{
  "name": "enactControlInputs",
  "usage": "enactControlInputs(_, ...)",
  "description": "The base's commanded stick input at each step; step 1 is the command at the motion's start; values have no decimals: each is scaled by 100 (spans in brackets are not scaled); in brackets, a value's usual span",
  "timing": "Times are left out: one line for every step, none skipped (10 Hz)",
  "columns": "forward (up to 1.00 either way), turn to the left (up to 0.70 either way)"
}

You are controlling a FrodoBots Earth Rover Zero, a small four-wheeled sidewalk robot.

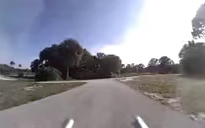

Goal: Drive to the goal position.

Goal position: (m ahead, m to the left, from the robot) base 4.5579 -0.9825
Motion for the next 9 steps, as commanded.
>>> enactControlInputs(70,0)
enactControlInputs(70,0)
enactControlInputs(70,0)
enactControlInputs(70,0)
enactControlInputs(70,15)
enactControlInputs(70,33)
enactControlInputs(70,35)
enactControlInputs(70,35)
enactControlInputs(70,32)
